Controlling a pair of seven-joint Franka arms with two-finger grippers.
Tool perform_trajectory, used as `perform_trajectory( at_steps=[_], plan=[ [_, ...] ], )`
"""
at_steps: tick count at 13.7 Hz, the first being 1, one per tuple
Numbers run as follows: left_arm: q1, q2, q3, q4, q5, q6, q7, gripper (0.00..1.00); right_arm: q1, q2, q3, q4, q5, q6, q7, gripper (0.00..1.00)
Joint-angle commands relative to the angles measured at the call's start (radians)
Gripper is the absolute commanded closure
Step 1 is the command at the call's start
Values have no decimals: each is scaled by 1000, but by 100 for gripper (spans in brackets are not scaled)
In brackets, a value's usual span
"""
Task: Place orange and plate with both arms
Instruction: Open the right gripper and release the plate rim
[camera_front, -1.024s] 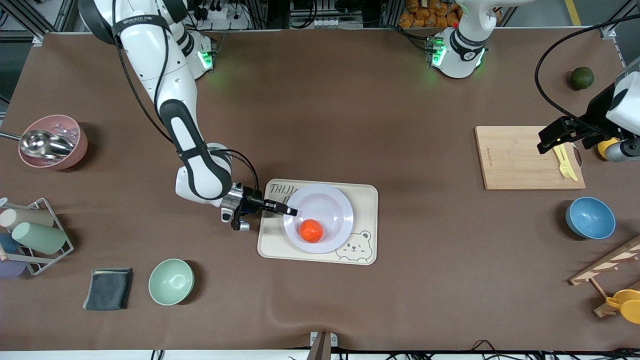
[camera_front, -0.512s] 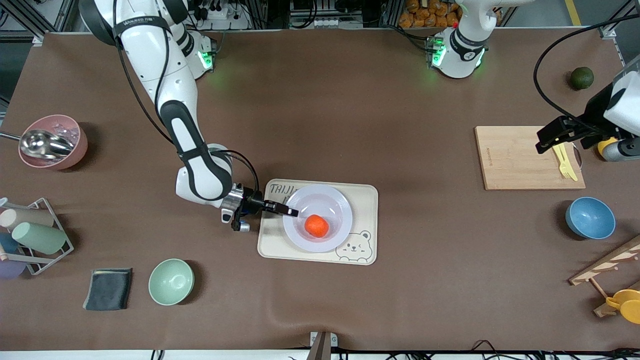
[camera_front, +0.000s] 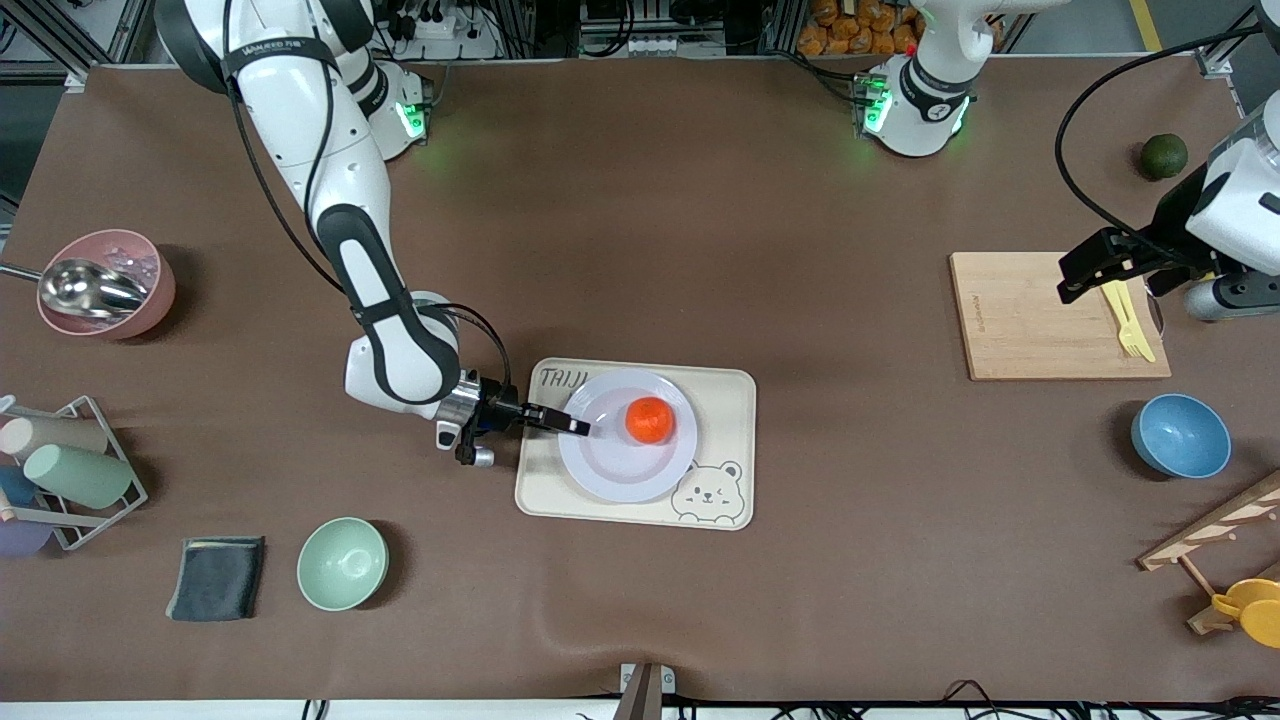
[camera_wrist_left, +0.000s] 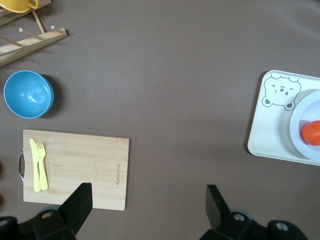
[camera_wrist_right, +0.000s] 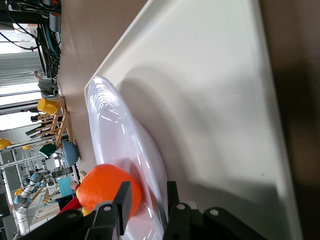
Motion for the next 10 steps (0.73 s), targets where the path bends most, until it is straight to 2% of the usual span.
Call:
perform_trajectory(
  at_steps=[1, 2, 6, 10],
  plan=[
    [-4, -15, -9, 6, 3, -34, 11, 0, -27, 14, 11, 21, -48, -4, 32, 63],
    [-4, -15, -20, 6, 3, -41, 9, 0, -26, 14, 11, 21, -56, -4, 49, 53],
    [-6, -14, -26, 6, 13, -45, -9, 0, -21, 12, 11, 21, -83, 1, 64, 47],
    [-4, -15, -24, 9, 18, -45, -8, 0, -30, -2, -3, 22, -250, -4, 222, 48]
  ],
)
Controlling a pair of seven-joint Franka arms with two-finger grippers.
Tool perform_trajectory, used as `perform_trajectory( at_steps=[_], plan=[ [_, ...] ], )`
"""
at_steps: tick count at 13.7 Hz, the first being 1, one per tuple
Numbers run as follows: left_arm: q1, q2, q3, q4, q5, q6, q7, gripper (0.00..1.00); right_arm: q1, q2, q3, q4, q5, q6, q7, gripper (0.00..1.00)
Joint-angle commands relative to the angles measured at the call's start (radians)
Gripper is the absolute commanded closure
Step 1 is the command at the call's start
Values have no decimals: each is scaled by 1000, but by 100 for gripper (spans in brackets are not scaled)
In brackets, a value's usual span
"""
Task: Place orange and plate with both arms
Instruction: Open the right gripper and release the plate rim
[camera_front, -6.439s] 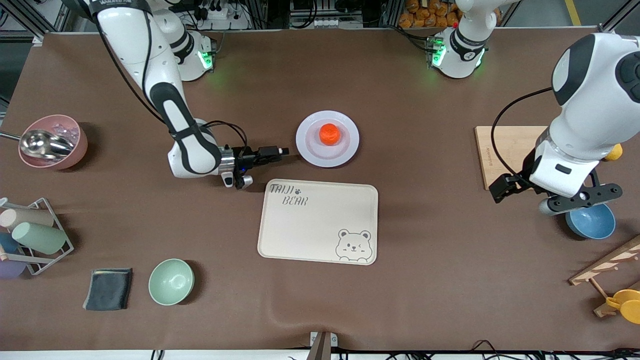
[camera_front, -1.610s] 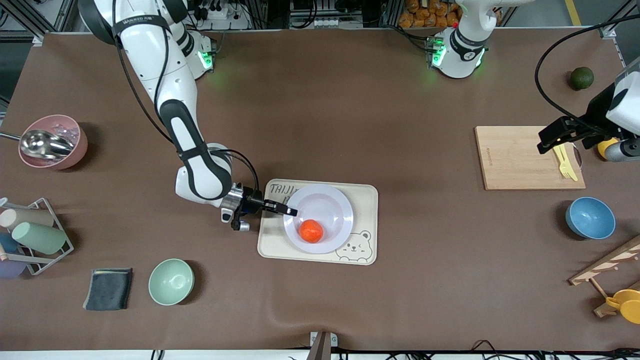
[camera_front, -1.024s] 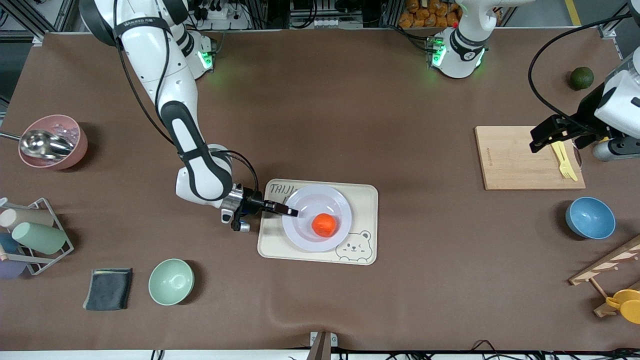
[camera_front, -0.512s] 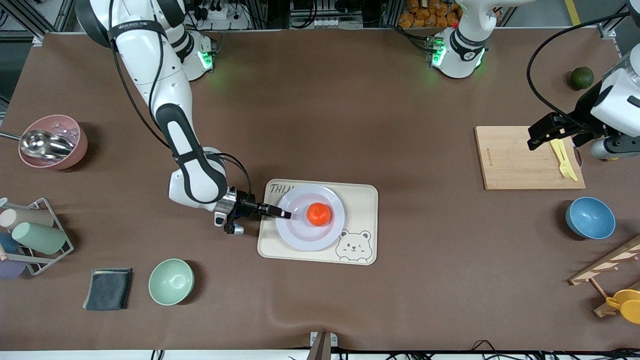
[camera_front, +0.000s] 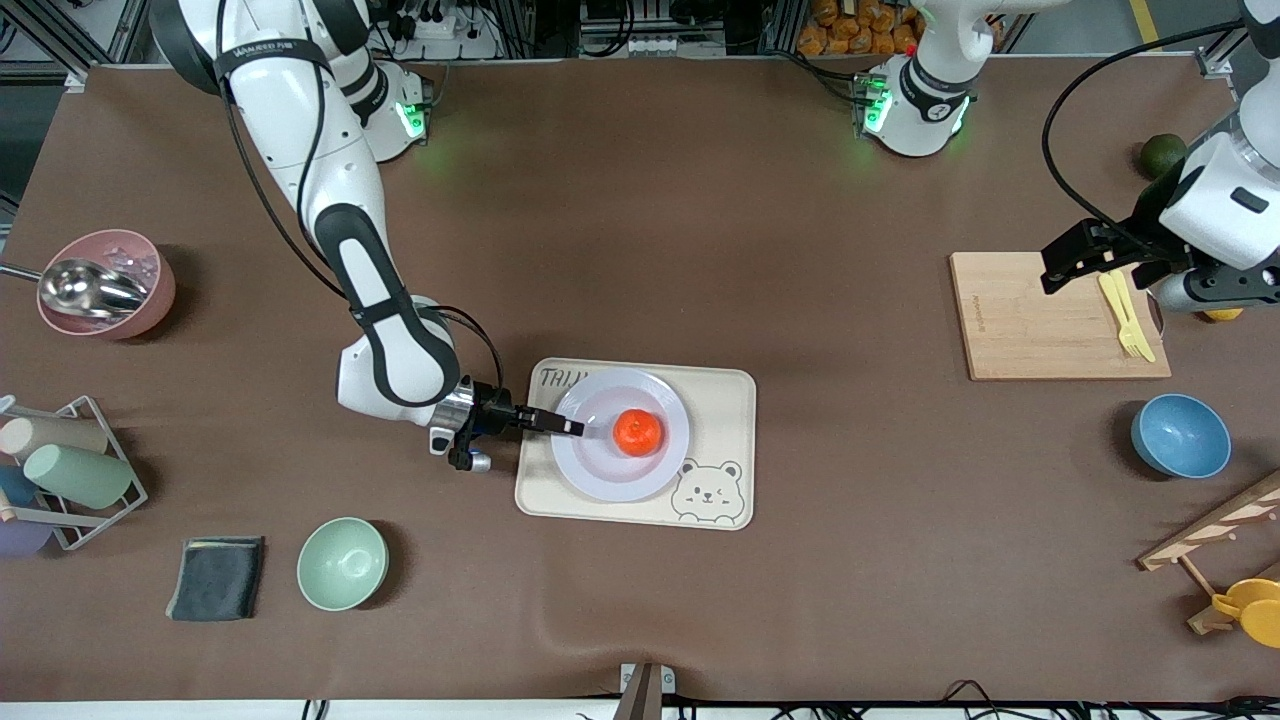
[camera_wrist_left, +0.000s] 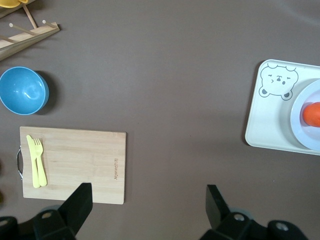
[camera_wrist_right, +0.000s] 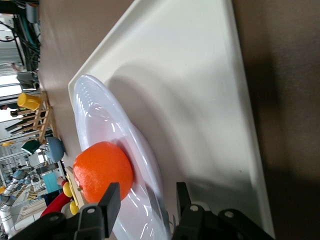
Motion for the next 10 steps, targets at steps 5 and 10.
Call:
perform_trajectory(
  at_steps=[5, 10],
  plan=[
    [0, -14, -4, 7, 18, -18, -6, 0, -41, -23, -8, 4, -236, -29, 212, 49],
    [0, -14, -7, 9, 18, -18, -2, 0, -116, -43, -9, 73, -434, -211, 419, 37]
  ],
)
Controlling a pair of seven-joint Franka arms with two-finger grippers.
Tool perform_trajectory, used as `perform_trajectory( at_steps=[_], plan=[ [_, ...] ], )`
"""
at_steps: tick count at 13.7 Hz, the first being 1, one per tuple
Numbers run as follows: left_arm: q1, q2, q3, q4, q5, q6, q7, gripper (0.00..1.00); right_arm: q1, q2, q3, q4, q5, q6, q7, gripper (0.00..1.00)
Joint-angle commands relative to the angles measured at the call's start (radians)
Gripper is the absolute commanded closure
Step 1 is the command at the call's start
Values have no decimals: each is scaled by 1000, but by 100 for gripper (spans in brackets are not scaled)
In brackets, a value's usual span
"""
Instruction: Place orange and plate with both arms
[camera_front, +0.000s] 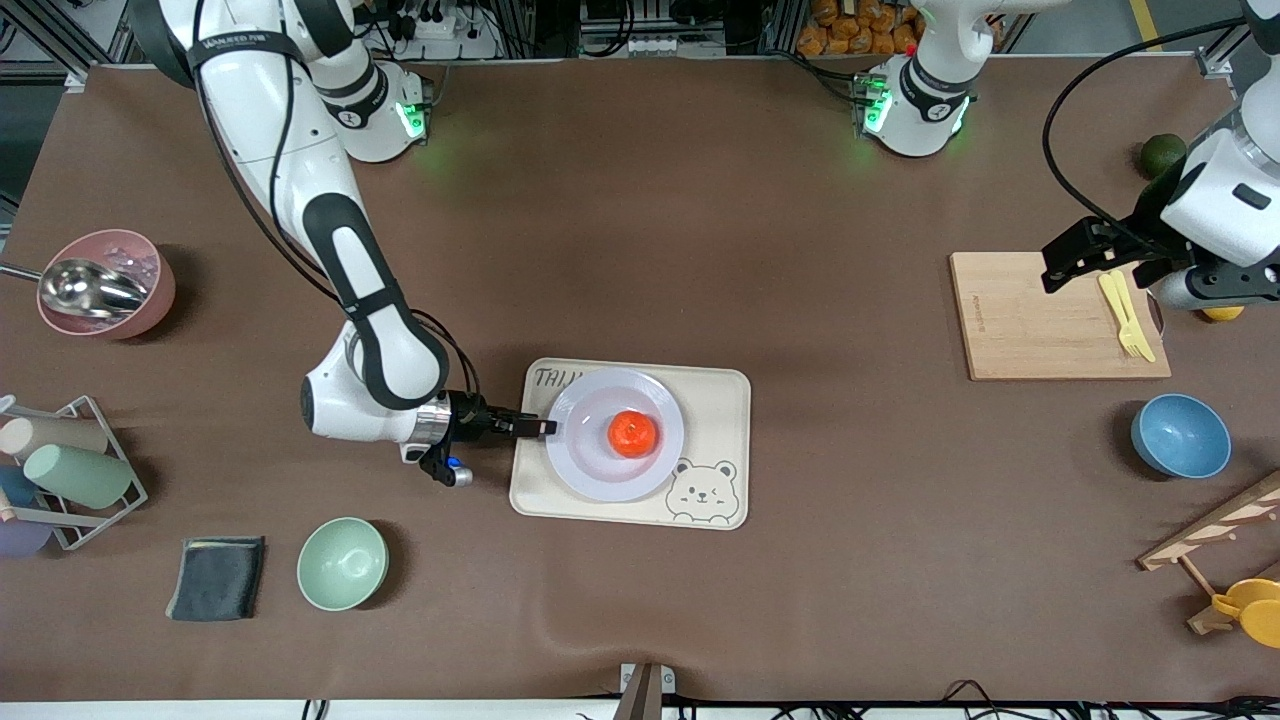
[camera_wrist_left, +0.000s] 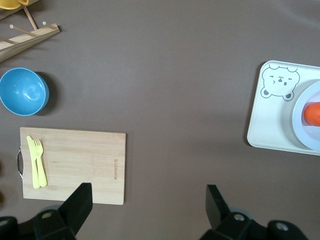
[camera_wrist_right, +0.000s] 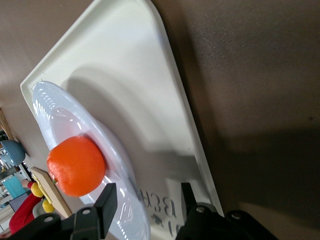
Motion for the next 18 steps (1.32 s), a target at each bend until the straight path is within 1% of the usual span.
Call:
perform_trajectory(
  at_steps=[1, 3, 5, 6, 7, 8, 12, 14, 17, 18],
  plan=[
    [1, -12, -6, 7, 18, -20, -2, 0, -75, -19, 1, 40, -97, -130, 79, 36],
    [0, -18, -5, 7, 18, -29, -3, 0, -80, -31, -34, 75, -175, -222, 137, 34],
    [0, -23, -5, 7, 15, -32, -3, 0, -80, -65, -65, 92, -257, -282, 186, 27],
    [0, -21, -5, 7, 16, -32, -3, 0, -80, -85, -84, 98, -312, -300, 191, 20],
    [1, -23, -5, 7, 15, -33, -3, 0, -80, -105, -100, 101, -379, -320, 191, 7],
    [1, -21, -6, 7, 15, -35, -3, 0, -80, -131, -112, 101, -448, -339, 191, 0],
    [3, -24, -5, 7, 12, -35, -2, 0, -88, -200, -164, 114, -674, -441, 186, 0],
    [1, -26, -5, 7, 9, -35, -2, 0, -88, -232, -198, 117, -765, -448, 177, 0],
    [3, -26, -5, 7, 9, -35, -3, 0, -104, -246, -200, 164, -878, -455, 137, 0],
    [3, -26, -5, 7, 9, -35, -3, 0, -114, -249, -200, 175, -889, -495, 119, 0]
  ],
)
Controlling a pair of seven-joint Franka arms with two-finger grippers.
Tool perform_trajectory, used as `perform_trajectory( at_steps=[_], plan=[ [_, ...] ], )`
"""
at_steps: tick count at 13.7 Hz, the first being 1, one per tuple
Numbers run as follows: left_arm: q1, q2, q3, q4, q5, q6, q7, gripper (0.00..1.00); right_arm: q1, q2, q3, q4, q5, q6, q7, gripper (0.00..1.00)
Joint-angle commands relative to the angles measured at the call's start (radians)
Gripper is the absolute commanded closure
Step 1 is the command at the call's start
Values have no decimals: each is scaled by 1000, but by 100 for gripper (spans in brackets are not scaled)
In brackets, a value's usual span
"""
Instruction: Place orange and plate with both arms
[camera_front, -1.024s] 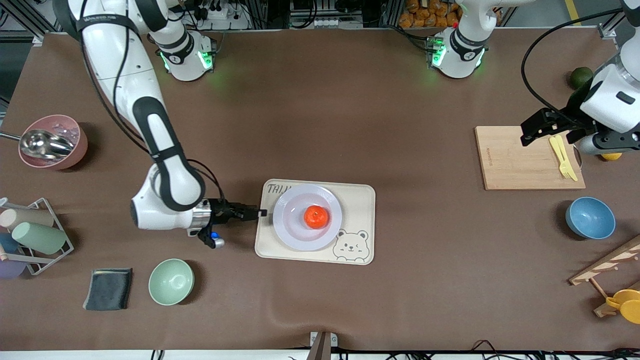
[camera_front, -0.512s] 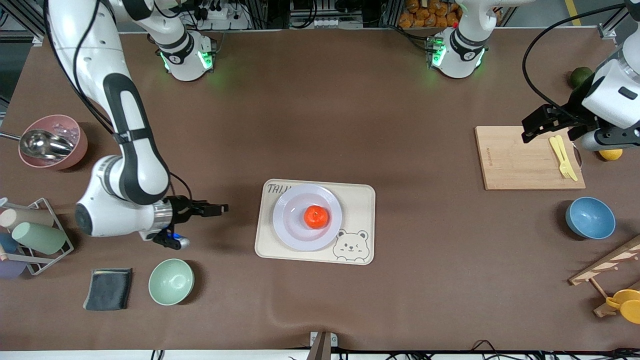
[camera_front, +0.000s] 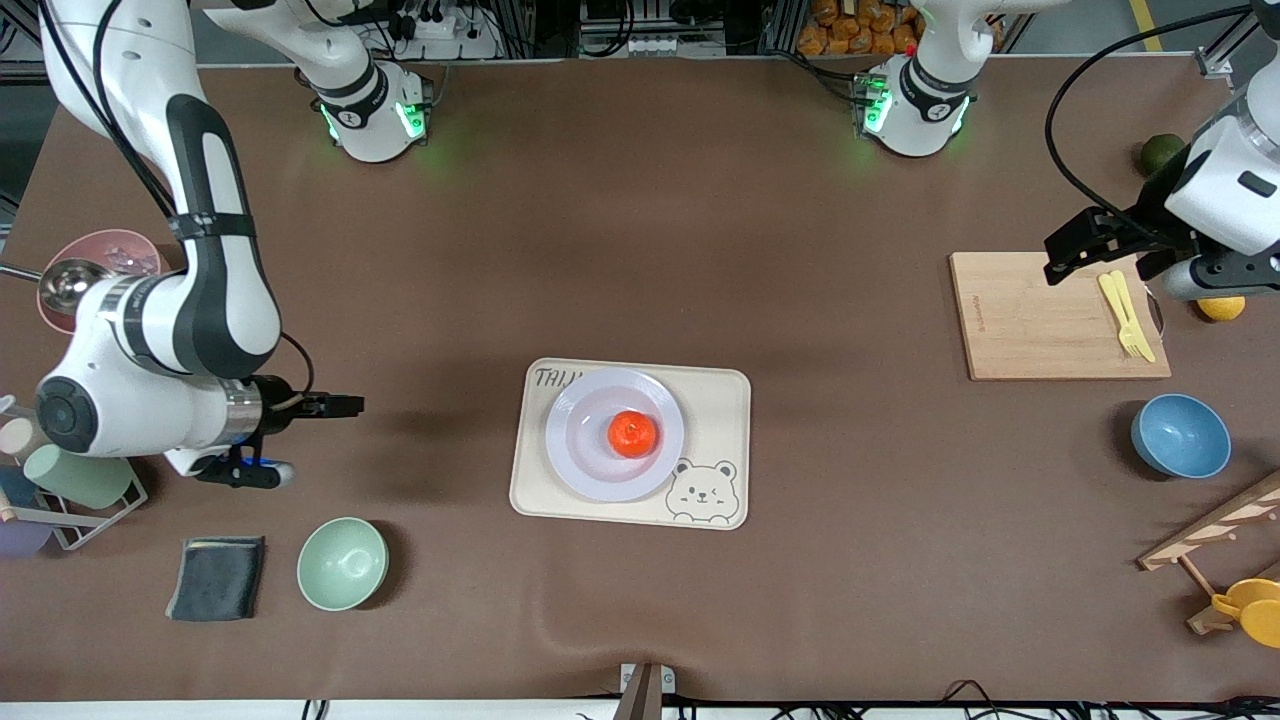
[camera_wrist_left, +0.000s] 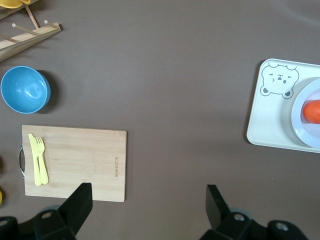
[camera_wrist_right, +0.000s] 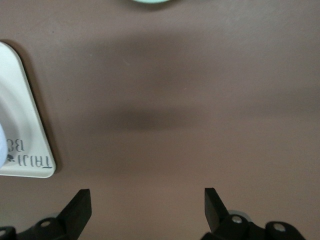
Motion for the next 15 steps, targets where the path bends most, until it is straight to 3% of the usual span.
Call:
perform_trajectory(
  at_steps=[1, 3, 10, 12, 15],
  plan=[
    [3, -15, -4, 3, 9, -19, -3, 0, -34, -25, 10, 40, -53, -78, -33, 0],
    [3, -16, -2, 2, 9, -19, -3, 0, -37, -42, -21, 60, -81, -83, -65, 0],
    [4, -35, 1, -1, 4, -54, -3, 0, -144, -143, -18, 127, -107, -124, -257, 0],
    [0, -33, 1, 0, 4, -54, -9, 0, -236, -192, 55, 127, -110, -165, -373, 0],
    [6, -33, 2, 2, 4, -54, 7, 0, -373, -258, 238, 127, -234, -211, -377, 0]
  ],
)
